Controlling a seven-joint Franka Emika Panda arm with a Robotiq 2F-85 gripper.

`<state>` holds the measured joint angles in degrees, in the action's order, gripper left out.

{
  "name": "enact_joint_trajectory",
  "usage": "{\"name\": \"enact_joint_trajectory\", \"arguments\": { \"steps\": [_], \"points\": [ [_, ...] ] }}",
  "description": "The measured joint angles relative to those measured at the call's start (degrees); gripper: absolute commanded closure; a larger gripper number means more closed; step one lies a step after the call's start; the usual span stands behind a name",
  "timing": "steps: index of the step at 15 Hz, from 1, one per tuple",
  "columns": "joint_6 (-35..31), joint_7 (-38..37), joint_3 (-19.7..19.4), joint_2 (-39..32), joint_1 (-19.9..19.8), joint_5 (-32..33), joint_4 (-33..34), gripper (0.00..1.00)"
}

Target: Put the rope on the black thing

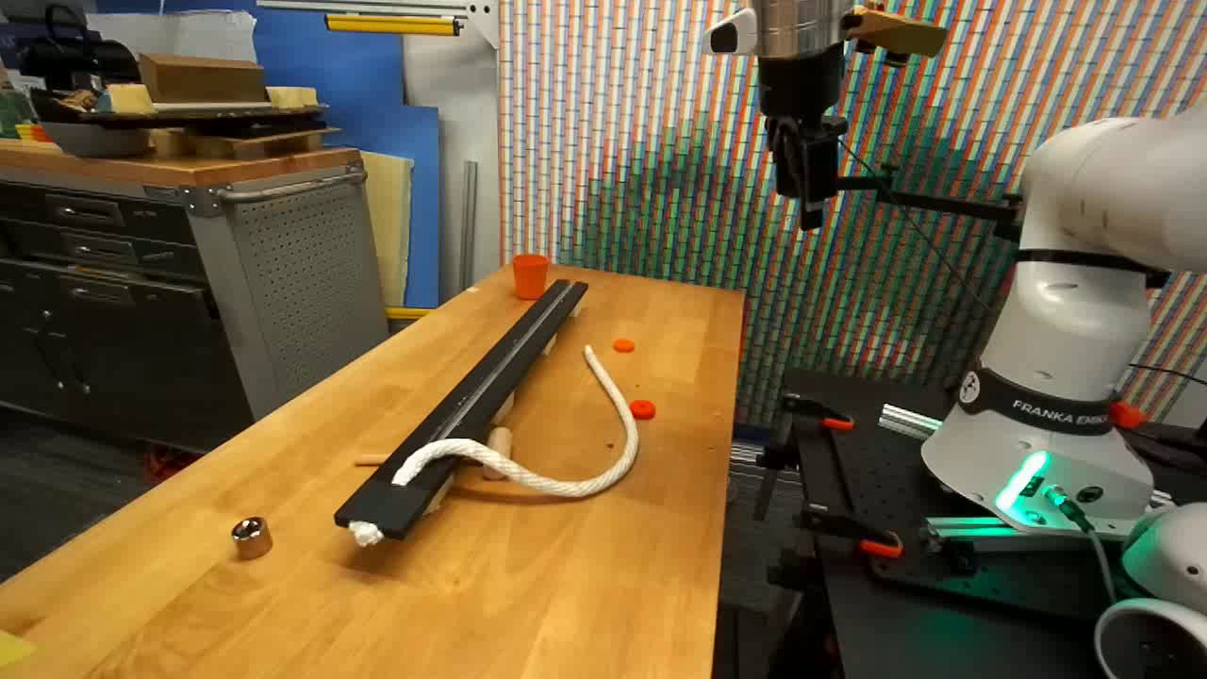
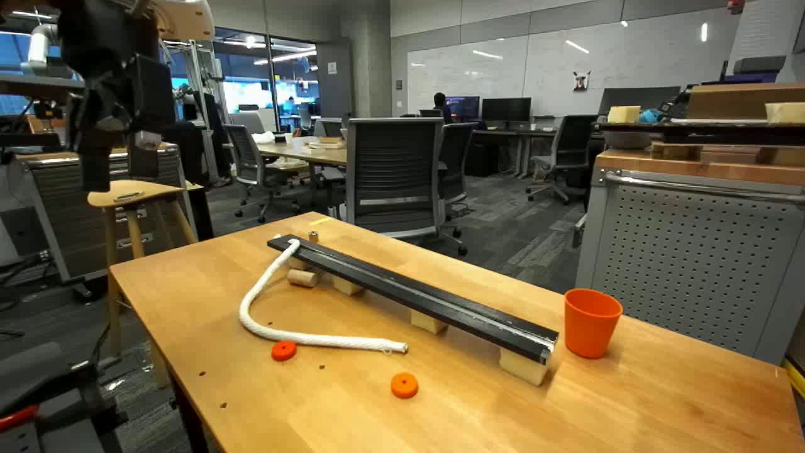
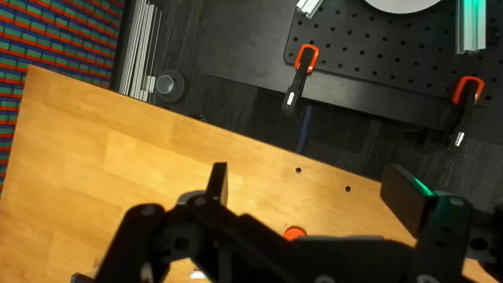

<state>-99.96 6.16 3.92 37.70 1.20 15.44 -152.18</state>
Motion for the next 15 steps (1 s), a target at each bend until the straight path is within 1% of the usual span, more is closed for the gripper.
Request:
{"name": "enact_joint_trajectory", "arguments": {
  "steps": [13, 14, 15],
  "points": [
    [-0.07, -0.01, -0.03, 0.04, 0.02, 0.0, 0.12, 0.0],
    [-0.07, -0.7, -0.03, -0.04, 0.02, 0.0, 0.08, 0.0],
    [-0.08, -2.92, -0.02, -0.25, 0.0, 0.0, 0.09, 0.0]
  ]
}}
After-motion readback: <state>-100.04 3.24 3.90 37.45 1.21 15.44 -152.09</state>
